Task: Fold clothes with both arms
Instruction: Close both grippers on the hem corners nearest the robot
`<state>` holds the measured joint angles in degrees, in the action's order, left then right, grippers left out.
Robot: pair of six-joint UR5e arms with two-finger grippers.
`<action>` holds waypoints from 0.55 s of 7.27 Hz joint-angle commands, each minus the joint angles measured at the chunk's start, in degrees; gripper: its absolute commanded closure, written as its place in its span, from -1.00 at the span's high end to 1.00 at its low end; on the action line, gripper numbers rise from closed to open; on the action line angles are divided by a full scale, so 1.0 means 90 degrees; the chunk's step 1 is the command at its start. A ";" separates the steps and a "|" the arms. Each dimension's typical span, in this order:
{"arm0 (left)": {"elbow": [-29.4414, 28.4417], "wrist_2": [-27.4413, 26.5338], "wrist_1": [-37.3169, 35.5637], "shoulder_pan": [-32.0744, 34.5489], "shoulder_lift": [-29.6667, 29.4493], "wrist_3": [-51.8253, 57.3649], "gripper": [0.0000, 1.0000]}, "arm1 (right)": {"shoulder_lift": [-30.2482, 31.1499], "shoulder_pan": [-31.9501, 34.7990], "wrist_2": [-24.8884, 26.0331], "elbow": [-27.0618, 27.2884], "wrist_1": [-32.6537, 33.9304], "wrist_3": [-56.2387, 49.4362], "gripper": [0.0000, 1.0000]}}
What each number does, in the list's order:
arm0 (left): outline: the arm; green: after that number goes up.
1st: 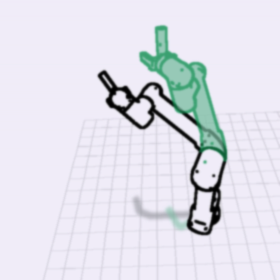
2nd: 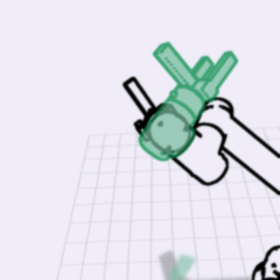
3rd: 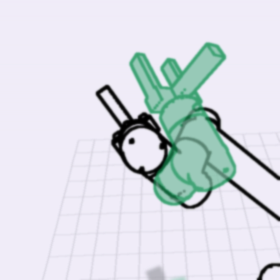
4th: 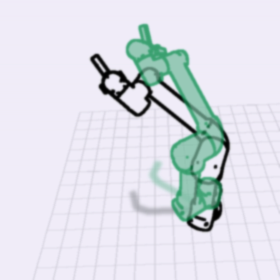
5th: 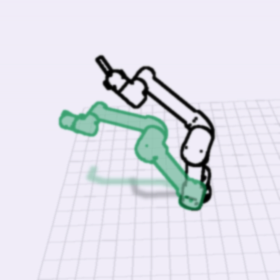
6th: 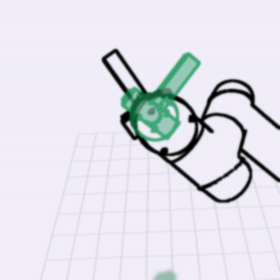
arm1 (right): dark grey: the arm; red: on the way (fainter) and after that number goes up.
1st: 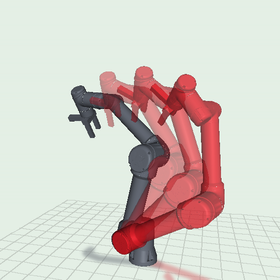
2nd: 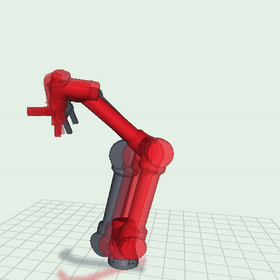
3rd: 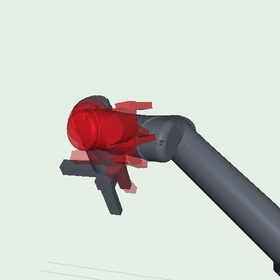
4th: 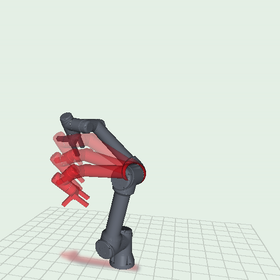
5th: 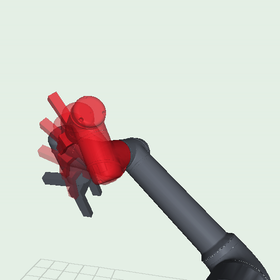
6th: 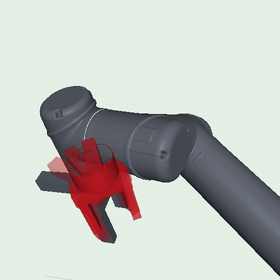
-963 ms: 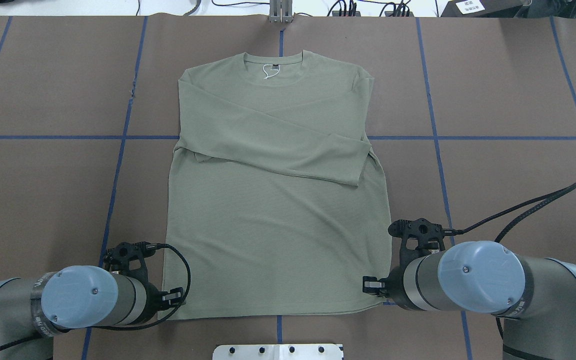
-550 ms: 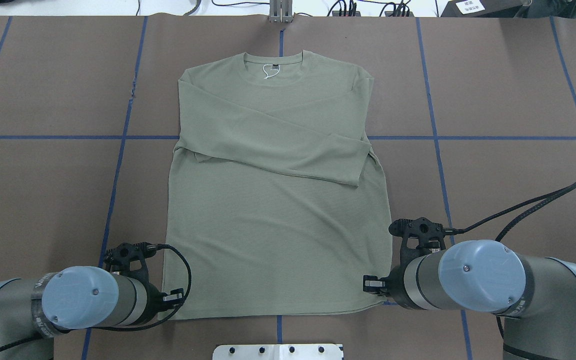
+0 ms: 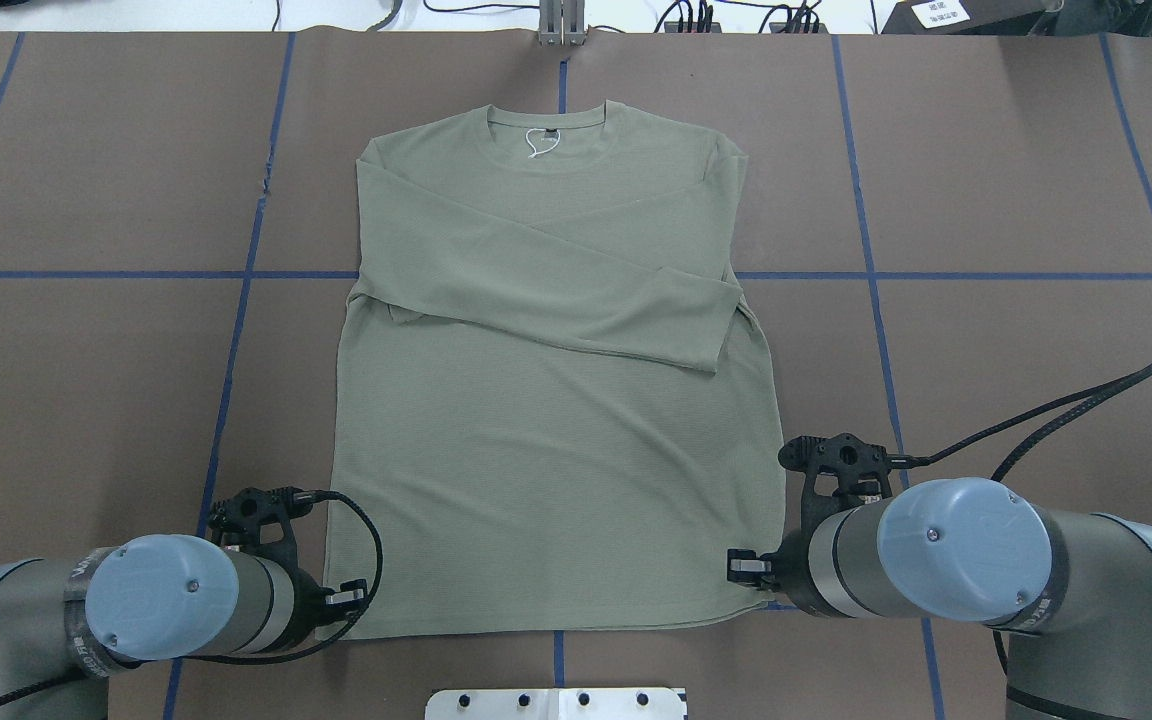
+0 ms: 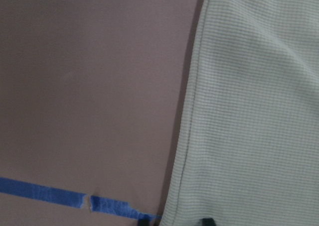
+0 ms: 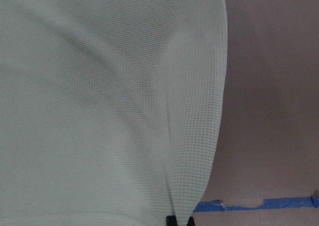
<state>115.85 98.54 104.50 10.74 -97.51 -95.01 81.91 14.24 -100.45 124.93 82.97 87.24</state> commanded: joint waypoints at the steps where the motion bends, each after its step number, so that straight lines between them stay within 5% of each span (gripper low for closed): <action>1: 0.0018 0.0008 -0.0029 -0.0002 -0.0035 0.0000 -0.60 | 0.0000 0.0019 -0.0001 0.0005 0.0000 0.0004 -1.00; 3: 0.0077 0.0017 -0.0039 -0.0002 -0.0035 0.0000 -1.00 | 0.0000 0.0039 -0.0001 0.0005 0.0000 -0.0006 -1.00; 4: 0.0145 0.0017 -0.0039 0.0008 -0.0035 0.0000 -1.00 | 0.0020 0.0077 -0.0049 0.0015 0.0000 -0.0006 -1.00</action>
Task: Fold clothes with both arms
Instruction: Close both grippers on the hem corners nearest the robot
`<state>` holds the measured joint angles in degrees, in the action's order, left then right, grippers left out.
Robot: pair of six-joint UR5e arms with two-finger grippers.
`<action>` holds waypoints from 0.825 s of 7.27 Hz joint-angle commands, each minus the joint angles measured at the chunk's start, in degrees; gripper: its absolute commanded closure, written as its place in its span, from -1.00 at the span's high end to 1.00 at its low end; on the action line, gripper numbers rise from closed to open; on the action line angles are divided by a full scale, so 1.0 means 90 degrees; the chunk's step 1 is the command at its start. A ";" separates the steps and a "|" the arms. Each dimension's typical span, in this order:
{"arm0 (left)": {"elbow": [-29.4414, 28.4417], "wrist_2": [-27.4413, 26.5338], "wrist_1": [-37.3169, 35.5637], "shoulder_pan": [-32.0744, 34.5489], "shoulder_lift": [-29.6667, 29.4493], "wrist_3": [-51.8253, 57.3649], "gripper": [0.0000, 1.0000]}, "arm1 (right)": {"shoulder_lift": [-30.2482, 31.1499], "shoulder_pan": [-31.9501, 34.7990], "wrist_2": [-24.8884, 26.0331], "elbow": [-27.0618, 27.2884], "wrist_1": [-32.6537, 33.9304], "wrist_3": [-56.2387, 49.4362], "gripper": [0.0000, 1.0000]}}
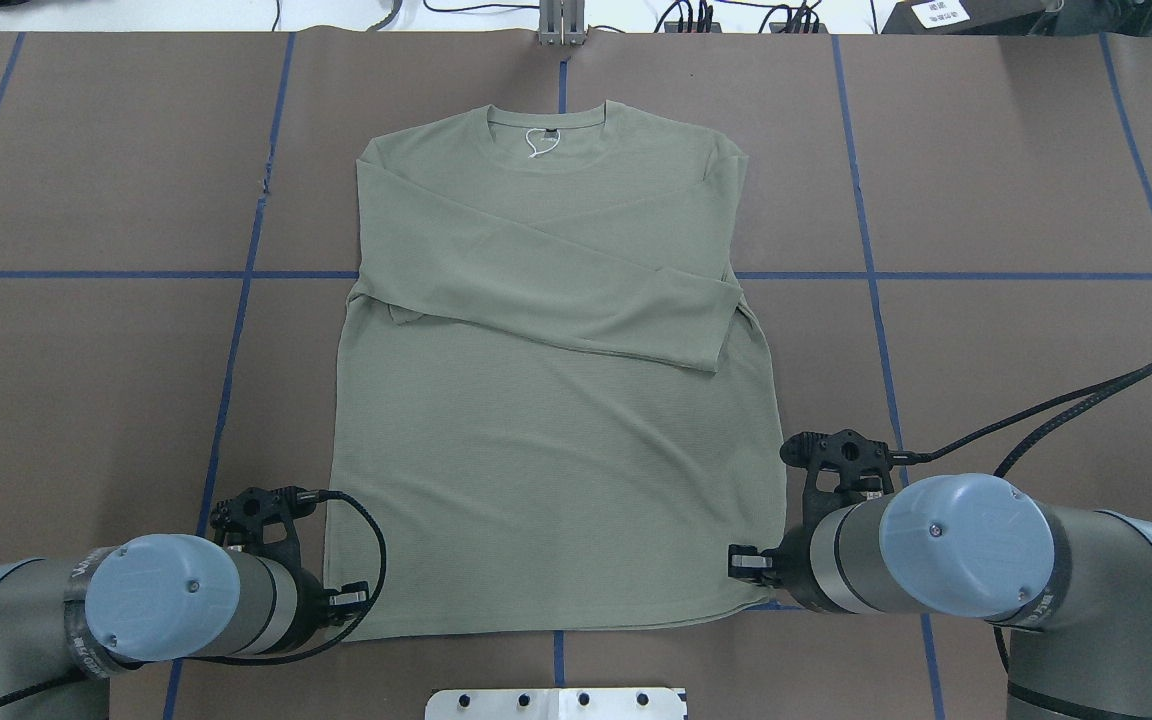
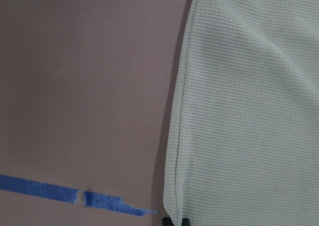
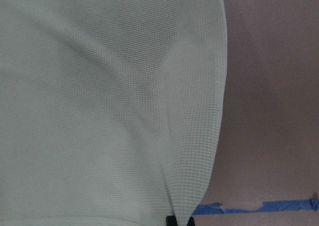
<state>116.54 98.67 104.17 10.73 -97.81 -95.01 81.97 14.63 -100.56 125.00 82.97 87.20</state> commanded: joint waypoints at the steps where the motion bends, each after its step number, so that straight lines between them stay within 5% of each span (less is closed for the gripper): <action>1: 0.0272 0.0004 -0.0012 0.0038 0.0047 0.0000 -1.00 | 0.0072 0.0190 -0.0241 0.0065 -0.0010 -0.0001 -1.00; 4: 0.1608 0.0043 -0.1220 0.0019 0.0029 0.0020 -1.00 | 0.0432 0.0250 -0.0563 0.0532 0.0010 -0.0001 -1.00; 6: 0.2010 0.0072 -0.1272 -0.0224 -0.0001 0.0020 -1.00 | 0.0929 0.0172 -0.1022 0.0952 -0.0010 -0.0021 -1.00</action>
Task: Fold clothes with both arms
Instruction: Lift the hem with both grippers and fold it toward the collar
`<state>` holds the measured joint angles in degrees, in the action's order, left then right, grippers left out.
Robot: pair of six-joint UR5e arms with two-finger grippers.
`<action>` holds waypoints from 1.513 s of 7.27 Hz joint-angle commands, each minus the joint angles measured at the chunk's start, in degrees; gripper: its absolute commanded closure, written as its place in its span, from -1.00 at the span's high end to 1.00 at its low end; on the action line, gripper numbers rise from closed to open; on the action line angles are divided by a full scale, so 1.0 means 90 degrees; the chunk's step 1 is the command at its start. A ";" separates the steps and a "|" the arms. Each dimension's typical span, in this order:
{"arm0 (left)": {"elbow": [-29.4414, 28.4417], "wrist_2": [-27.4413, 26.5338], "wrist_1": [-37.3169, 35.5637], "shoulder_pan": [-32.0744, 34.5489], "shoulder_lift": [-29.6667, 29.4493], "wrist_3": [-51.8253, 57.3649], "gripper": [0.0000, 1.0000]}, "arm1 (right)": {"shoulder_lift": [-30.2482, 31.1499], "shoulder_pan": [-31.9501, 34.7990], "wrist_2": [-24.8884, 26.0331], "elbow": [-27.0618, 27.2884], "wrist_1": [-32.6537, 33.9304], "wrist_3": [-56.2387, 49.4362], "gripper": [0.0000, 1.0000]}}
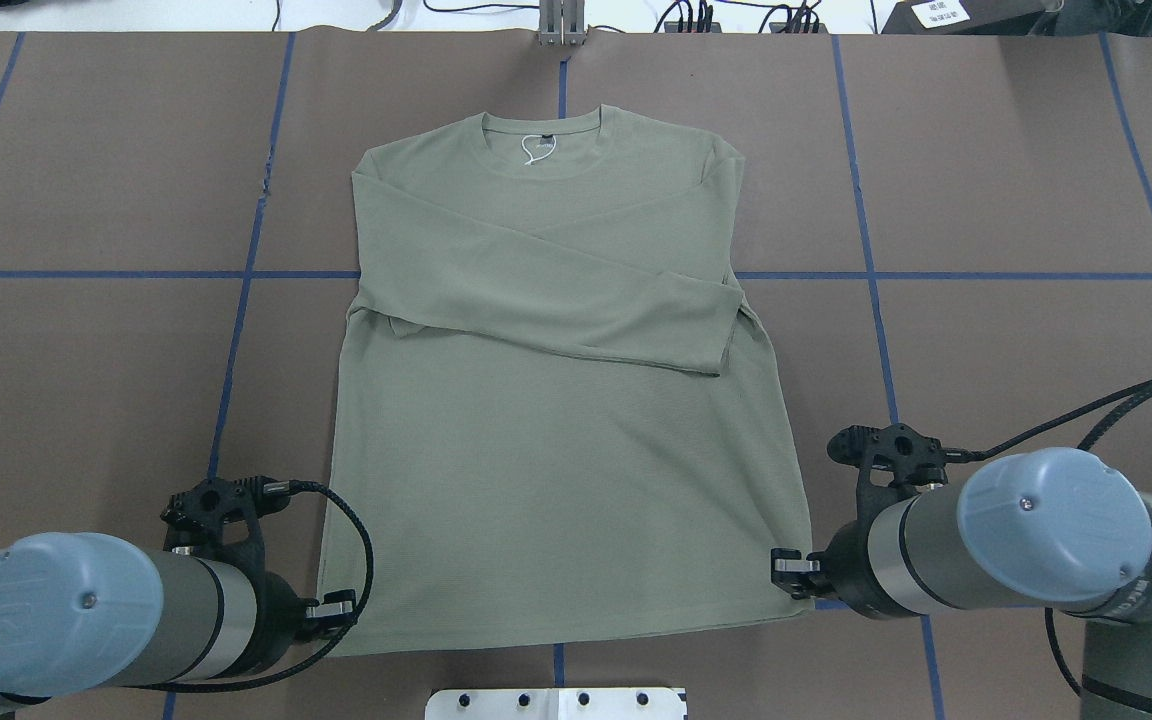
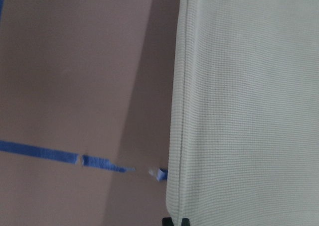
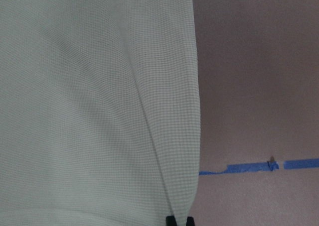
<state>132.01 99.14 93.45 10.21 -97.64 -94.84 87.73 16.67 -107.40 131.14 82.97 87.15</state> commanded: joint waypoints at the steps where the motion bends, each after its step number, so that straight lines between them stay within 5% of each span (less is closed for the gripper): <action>1: 0.0525 0.0020 -0.0081 -0.0487 -0.0030 -0.0009 -1.00 | 0.0321 -0.0162 -0.0544 0.0379 -0.0010 -0.0015 -1.00; 3: 0.1034 0.0020 -0.0081 -0.0938 -0.0020 -0.0038 -1.00 | 0.0563 -0.0395 -0.1063 0.0816 0.0019 0.0005 -1.00; 6: 0.1094 0.0088 -0.0110 -0.0882 -0.0010 -0.0077 -1.00 | 0.0517 -0.0263 -0.1084 0.0879 0.0000 -0.0082 -1.00; 11: 0.0637 0.0205 -0.0091 0.0912 -0.0127 0.0195 -1.00 | -0.0585 0.1426 -0.1045 0.0012 -0.0039 -0.0308 -1.00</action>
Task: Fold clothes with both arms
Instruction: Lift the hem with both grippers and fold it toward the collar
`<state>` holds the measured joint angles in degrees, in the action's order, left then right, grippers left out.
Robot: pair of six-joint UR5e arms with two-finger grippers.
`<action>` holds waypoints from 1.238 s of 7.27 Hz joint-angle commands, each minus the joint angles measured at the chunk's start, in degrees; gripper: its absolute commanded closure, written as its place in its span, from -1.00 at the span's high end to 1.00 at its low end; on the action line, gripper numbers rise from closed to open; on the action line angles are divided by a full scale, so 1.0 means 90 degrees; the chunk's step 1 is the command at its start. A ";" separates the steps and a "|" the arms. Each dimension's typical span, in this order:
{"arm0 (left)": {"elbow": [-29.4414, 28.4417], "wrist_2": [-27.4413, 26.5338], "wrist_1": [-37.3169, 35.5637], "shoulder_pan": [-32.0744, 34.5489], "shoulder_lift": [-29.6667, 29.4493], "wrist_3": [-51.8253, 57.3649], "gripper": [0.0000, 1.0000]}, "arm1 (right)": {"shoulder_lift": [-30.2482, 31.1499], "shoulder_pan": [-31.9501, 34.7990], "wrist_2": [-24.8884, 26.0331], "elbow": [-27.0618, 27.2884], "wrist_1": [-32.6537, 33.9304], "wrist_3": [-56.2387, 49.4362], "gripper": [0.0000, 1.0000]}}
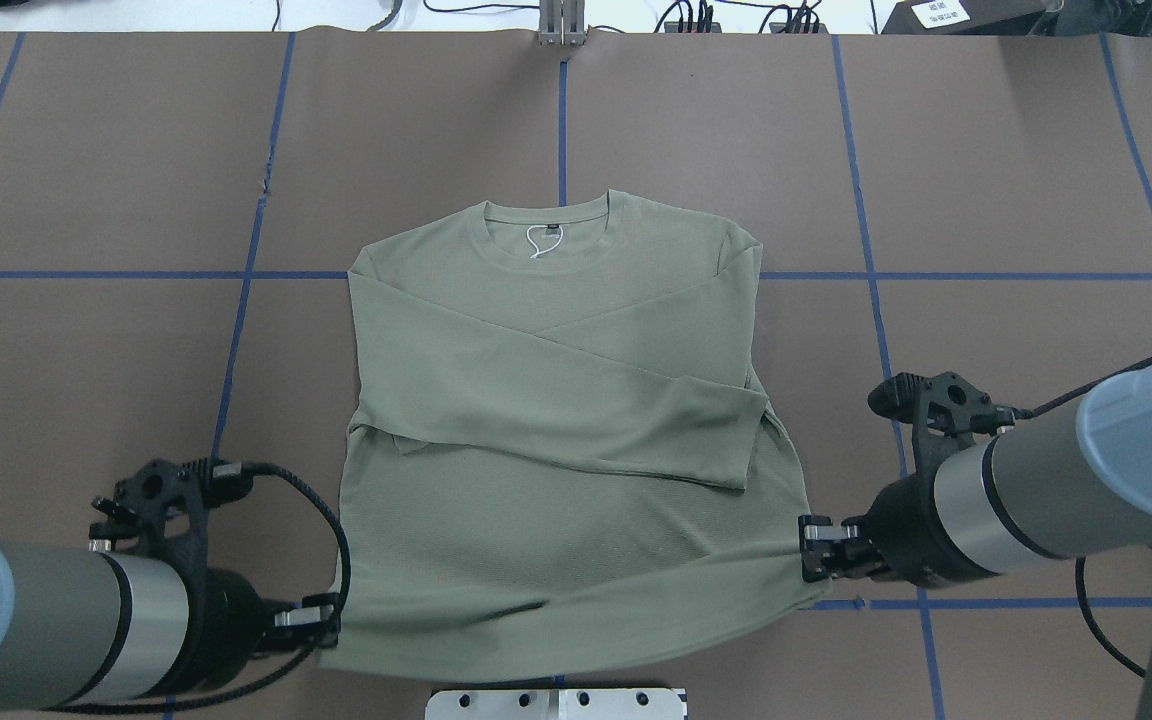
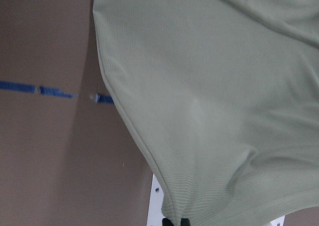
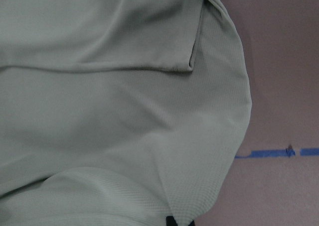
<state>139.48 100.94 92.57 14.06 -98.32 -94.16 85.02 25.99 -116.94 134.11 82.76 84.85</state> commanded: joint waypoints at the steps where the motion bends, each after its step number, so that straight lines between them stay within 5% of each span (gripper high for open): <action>1: -0.0408 0.0015 0.0007 0.0779 -0.0168 0.0130 -1.00 | -0.0470 0.0741 0.0005 -0.0611 -0.0016 -0.0053 -1.00; 6: -0.0799 0.0093 -0.0003 0.1718 -0.0520 0.0120 -1.00 | -0.1730 0.2052 -0.0005 -0.1891 -0.0006 -0.0063 -1.00; 9: -0.1648 0.0084 0.0017 0.2342 -0.0969 0.0130 -1.00 | -0.2238 0.2316 0.0024 -0.2643 -0.0006 -0.0063 -1.00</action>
<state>127.80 101.76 92.59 32.72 -106.17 -93.11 66.85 45.67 -116.77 113.18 82.71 84.26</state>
